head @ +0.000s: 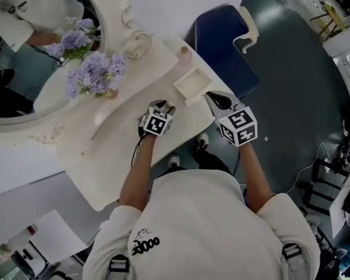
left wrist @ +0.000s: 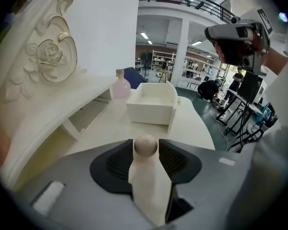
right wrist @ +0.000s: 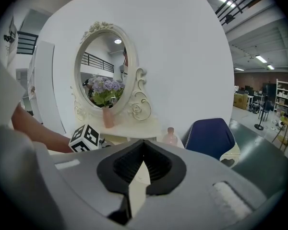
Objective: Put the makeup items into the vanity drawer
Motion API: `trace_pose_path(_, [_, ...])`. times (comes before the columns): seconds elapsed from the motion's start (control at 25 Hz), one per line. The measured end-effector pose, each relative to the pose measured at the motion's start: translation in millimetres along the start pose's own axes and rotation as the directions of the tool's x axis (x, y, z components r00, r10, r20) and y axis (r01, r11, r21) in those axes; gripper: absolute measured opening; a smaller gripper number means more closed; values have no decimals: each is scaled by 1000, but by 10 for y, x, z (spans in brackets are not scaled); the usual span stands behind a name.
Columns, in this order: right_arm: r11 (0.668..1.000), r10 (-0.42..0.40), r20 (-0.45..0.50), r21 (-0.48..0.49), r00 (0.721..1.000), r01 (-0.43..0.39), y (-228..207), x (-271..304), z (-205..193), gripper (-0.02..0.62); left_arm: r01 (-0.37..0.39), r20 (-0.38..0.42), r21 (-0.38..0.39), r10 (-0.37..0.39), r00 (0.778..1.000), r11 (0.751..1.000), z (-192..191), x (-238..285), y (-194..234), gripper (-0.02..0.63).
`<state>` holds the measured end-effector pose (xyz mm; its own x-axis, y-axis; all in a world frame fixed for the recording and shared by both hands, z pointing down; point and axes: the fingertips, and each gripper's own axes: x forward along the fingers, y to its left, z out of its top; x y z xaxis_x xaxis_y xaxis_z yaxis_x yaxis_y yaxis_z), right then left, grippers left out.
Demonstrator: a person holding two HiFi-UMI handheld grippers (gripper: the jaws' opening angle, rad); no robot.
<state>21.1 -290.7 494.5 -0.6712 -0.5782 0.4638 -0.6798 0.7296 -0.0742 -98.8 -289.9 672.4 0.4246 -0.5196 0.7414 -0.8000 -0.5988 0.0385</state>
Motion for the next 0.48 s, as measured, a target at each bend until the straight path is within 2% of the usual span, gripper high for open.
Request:
trace_pose_path(0.12, [1000,19,-9,0,1000,-19,-74,73,-5,4,-8,2,-22,9,1000,1000,-3,35,22,163])
trace_pose_path(0.32, [998,56,-27,-7,998,-56,-158,165,-21,4,-25,9,-64,26,1000,998,5,41,29,155])
trace_pose_path(0.48, [997,74,-23,-10,997,-74,-235,205,1,5,-82,27,-89,84,996,993,116,-87,147,152])
